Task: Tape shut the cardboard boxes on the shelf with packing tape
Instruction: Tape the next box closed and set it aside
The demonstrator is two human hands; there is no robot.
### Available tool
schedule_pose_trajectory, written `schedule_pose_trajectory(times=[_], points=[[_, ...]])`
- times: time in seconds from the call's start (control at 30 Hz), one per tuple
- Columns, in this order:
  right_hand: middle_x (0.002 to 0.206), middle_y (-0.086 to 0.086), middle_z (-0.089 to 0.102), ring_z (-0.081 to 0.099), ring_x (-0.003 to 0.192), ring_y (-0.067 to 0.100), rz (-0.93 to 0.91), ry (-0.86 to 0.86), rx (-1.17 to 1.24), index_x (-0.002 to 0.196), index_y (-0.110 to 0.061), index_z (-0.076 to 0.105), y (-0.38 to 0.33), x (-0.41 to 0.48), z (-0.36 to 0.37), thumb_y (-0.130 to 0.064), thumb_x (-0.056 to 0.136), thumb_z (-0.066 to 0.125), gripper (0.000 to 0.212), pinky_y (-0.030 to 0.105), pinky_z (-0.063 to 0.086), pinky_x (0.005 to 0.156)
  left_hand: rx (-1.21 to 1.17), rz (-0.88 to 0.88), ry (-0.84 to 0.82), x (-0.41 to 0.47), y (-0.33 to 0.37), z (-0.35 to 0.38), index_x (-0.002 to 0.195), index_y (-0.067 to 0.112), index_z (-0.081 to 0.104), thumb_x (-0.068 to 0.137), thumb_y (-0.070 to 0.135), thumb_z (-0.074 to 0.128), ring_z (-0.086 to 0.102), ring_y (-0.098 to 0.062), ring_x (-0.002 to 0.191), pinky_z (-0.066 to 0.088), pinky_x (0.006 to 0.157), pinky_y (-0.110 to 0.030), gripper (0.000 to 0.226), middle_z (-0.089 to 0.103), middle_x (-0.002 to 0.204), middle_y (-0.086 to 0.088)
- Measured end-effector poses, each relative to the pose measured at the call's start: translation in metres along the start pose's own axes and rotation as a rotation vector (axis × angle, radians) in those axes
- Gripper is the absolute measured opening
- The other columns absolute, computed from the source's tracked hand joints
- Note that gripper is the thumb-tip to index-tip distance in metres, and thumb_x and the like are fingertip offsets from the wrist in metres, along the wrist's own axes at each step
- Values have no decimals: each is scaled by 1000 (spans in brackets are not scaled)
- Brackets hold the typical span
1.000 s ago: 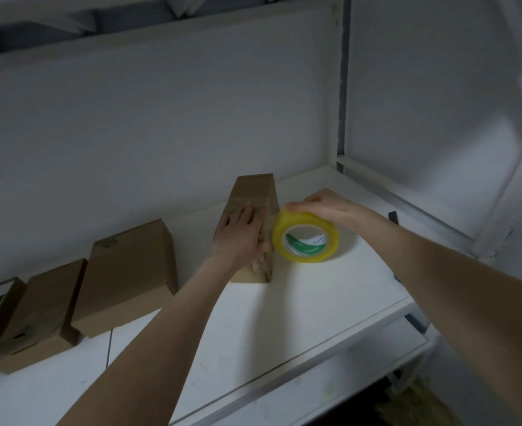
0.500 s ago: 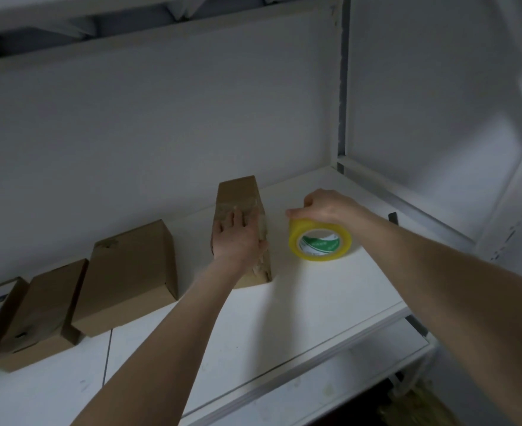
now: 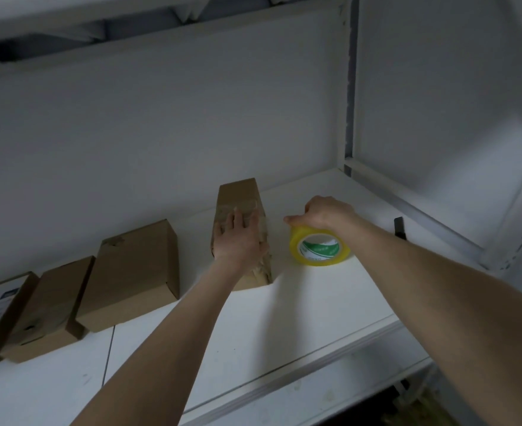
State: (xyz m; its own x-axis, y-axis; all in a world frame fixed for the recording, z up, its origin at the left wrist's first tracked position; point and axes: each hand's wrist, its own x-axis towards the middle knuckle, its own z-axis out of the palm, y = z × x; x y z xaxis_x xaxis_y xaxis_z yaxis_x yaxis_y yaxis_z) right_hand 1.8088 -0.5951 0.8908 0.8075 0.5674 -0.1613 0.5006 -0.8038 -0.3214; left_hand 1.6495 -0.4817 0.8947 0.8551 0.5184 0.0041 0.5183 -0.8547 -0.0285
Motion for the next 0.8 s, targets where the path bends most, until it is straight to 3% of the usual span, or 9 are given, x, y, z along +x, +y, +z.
schedule_pose_trajectory(times=[0.17, 0.3, 0.47, 0.5, 0.6, 0.67, 0.73, 0.8], points=[[127, 11, 60, 57, 113, 31, -55, -34, 66, 126, -12, 59, 5, -3, -1, -72, 90, 35, 75, 38, 46, 92, 3, -14, -29, -1, 2, -3, 152, 29, -3, 95, 47, 42, 3, -31, 147, 11, 118, -47, 75, 0, 159, -17], [124, 16, 61, 57, 111, 33, -84, 42, 97, 119, -7, 62, 18, -6, -15, -54, 101, 31, 59, 33, 42, 82, 15, -3, -47, -2, 3, -7, 152, 33, -3, 92, 49, 45, 4, -37, 146, 13, 117, -48, 78, 2, 157, -24], [121, 12, 62, 59, 106, 30, 27, 108, 55, 110, -13, 59, 67, -21, -25, -38, 95, 49, 31, 31, 46, 81, -4, -21, -74, 4, 11, -8, 152, 28, -3, 84, 61, 51, 3, -38, 146, 11, 117, -53, 93, 1, 158, -20], [124, 11, 61, 59, 108, 30, 78, 90, 55, 115, -12, 57, 79, -26, -23, -39, 92, 54, 35, 33, 48, 86, -14, -14, -68, 6, 14, -7, 152, 26, -1, 82, 66, 51, 4, -37, 146, 11, 116, -54, 96, 2, 159, -16], [137, 13, 51, 53, 121, 31, 239, -5, 40, 140, -6, 38, 110, -46, -8, -51, 87, 62, 73, 39, 48, 97, 11, 19, -22, 8, 22, -8, 151, 20, 10, 80, 72, 49, 12, -35, 145, 19, 113, -53, 96, 12, 158, -14], [137, 14, 50, 53, 121, 29, 309, -75, -28, 145, -3, 29, 123, -56, 7, -57, 85, 62, 87, 34, 49, 90, 27, 18, 13, 6, 26, -6, 149, 17, 16, 82, 71, 46, 20, -35, 143, 25, 110, -52, 92, 22, 155, -15], [127, 12, 53, 56, 113, 26, 384, -91, -47, 141, -3, 31, 132, -63, 21, -58, 81, 65, 88, 30, 48, 76, 68, 17, 46, 6, 27, -2, 148, 12, 19, 86, 68, 41, 26, -35, 140, 29, 107, -53, 87, 29, 151, -18], [119, 11, 54, 58, 105, 25, 433, -66, 7, 140, -3, 31, 139, -64, 33, -49, 82, 67, 83, 30, 46, 71, 76, 26, 37, 5, 26, 1, 148, 12, 21, 89, 59, 41, 25, -35, 141, 26, 109, -55, 78, 27, 152, -17]])
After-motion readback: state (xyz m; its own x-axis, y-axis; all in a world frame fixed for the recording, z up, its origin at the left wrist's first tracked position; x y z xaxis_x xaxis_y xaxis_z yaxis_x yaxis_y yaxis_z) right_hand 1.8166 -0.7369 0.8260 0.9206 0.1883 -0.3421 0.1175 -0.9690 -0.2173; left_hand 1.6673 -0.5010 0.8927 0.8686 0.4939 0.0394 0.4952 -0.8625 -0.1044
